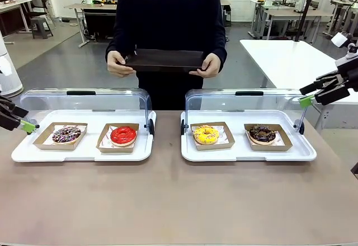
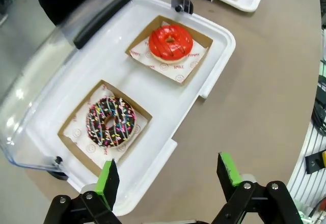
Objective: Provide the desired donut to the person.
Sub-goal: Pick up and lift the Paper togo box containing the Donut pointed at by the person.
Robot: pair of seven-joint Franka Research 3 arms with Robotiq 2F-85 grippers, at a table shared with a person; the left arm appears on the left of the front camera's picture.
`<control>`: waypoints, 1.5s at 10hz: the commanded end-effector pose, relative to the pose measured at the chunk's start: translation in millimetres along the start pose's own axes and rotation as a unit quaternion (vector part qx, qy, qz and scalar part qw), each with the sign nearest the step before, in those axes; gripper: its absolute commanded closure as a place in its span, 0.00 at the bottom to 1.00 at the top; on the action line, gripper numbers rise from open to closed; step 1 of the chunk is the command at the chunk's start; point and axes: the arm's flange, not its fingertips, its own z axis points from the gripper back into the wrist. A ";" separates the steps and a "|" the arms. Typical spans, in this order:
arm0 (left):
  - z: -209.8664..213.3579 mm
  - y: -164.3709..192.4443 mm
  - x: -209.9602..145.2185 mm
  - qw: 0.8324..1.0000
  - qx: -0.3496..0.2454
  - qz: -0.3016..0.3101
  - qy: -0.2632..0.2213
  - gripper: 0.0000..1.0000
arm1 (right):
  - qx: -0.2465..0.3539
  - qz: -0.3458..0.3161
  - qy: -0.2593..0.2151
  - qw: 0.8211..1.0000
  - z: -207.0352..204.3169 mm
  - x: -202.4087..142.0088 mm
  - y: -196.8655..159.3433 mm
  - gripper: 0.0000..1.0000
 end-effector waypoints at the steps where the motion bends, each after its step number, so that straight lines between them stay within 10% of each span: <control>1: 3.0 -5.7 -19.3 0.998 -0.011 -0.024 -0.056 0.00 | 0.022 0.019 -0.023 0.999 1.0 1.1 -5.1 0.00; 15: 19.0 -4.6 -26.4 0.989 0.023 -0.037 -0.138 0.00 | 0.046 0.053 -0.036 0.997 1.7 2.3 1.8 0.00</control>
